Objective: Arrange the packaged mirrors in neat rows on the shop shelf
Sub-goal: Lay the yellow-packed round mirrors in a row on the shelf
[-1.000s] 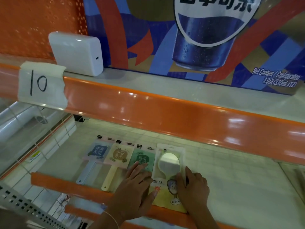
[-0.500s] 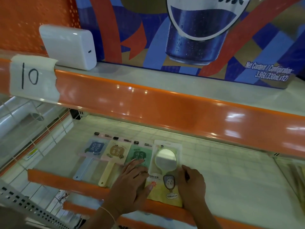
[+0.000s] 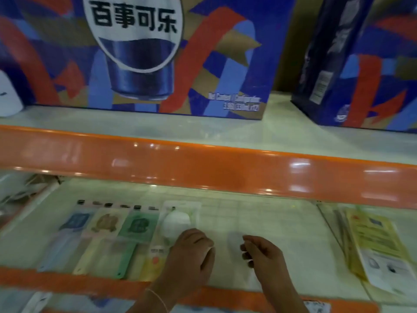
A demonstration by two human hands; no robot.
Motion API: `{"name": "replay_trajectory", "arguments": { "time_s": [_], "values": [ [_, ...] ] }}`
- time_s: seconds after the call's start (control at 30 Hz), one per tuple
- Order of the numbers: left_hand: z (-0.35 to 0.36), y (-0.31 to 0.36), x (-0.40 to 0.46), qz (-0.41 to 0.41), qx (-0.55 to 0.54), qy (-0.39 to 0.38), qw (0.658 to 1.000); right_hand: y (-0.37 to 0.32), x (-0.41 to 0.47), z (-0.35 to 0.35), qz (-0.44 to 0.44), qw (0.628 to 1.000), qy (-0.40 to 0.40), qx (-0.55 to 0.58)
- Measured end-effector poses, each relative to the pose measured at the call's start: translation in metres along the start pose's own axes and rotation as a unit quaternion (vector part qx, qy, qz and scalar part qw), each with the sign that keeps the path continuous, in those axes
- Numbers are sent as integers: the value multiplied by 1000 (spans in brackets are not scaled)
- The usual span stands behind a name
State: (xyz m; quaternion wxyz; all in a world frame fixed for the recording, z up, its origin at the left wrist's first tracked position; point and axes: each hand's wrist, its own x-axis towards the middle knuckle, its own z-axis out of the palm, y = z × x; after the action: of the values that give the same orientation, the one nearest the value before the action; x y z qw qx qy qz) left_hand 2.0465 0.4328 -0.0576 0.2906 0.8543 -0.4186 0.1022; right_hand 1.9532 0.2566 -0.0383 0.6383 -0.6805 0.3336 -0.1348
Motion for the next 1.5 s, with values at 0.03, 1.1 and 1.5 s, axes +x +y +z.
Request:
{"name": "replay_trajectory", "arguments": {
  "time_s": [0.03, 1.1, 1.5],
  "values": [
    [10, 16, 11, -6, 16, -36, 999, -1, 0, -18, 2, 1000, 4, 0],
    [167, 252, 147, -59, -29, -252, 965, 24, 90, -318, -32, 947, 174, -270],
    [144, 232, 145, -342, -442, -143, 817, -4, 42, -277, -107, 992, -23, -64]
  ]
}}
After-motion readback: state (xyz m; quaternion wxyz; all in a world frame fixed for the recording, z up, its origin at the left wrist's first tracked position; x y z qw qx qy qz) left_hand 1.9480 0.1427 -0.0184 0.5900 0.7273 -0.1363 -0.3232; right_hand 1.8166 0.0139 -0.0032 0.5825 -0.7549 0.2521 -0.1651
